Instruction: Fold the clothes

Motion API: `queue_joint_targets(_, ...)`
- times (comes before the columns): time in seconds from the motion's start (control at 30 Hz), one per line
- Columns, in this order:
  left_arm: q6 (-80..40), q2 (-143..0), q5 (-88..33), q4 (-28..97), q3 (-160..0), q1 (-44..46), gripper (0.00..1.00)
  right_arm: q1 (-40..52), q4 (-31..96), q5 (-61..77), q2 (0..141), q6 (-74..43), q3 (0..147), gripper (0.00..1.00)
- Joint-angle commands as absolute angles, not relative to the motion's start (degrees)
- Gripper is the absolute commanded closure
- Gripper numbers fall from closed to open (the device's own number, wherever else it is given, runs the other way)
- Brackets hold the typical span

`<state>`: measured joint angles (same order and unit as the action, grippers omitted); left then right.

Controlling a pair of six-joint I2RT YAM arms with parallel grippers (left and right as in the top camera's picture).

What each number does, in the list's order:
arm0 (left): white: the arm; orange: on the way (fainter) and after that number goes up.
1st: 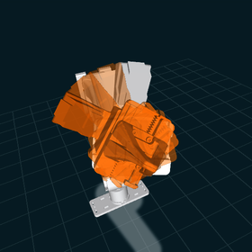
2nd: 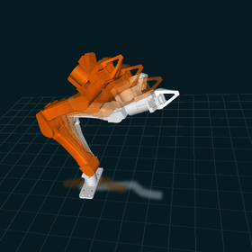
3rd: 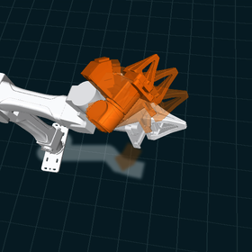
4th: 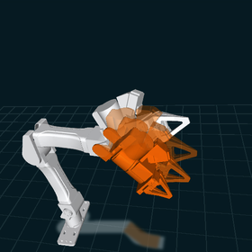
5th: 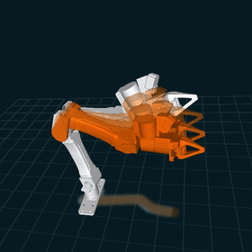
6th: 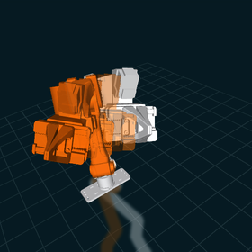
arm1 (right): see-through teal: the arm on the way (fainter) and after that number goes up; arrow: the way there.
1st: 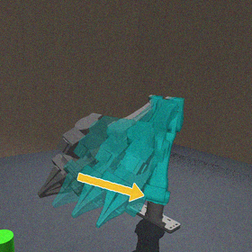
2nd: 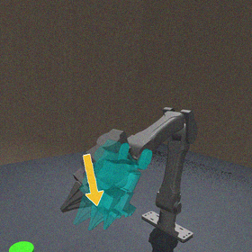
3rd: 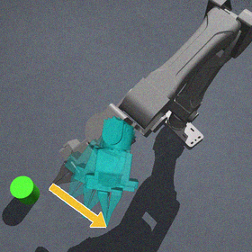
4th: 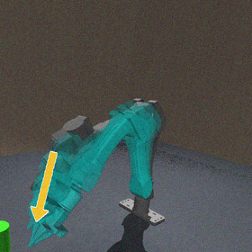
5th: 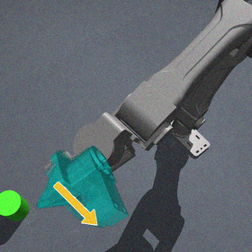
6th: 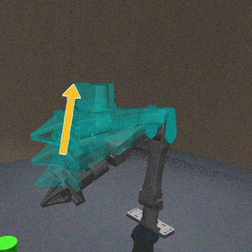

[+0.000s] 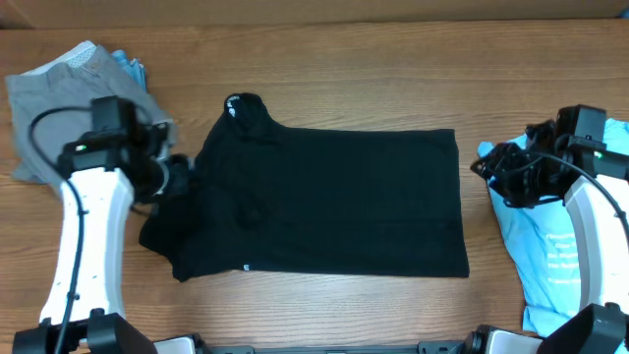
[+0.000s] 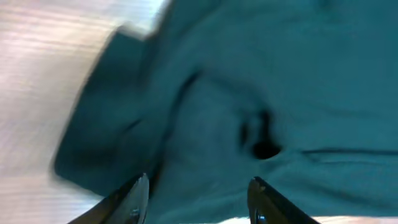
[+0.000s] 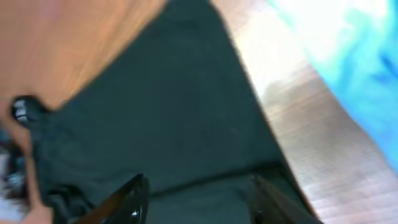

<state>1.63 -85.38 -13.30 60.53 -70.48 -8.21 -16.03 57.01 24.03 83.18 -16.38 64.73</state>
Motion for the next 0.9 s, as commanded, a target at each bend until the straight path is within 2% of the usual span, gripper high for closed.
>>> queue_joint_targets(0.0,6.39,-87.00,-17.56,56.05,-71.35,-3.75,0.39,-15.77,54.54,31.62,82.00,-15.22,66.08,0.47)
queue_joint_targets(0.3,-2.48,-98.06,-21.06,36.18,-73.93,0.91,0.37,-15.77,52.18,32.69,82.00,-16.47,66.08,0.47)
queue_joint_targets(0.57,-5.45,-112.16,-24.58,30.92,-83.90,1.13,0.46,-15.77,52.14,32.64,82.00,-16.45,66.06,0.46)
queue_joint_targets(0.7,-6.79,-116.68,-26.76,29.23,-86.80,1.67,0.54,-15.77,52.23,32.05,82.04,-16.47,66.02,0.46)
queue_joint_targets(0.87,-7.99,-120.38,-23.73,28.64,-87.50,2.24,0.55,-15.77,52.66,32.05,82.04,-16.45,66.00,0.46)
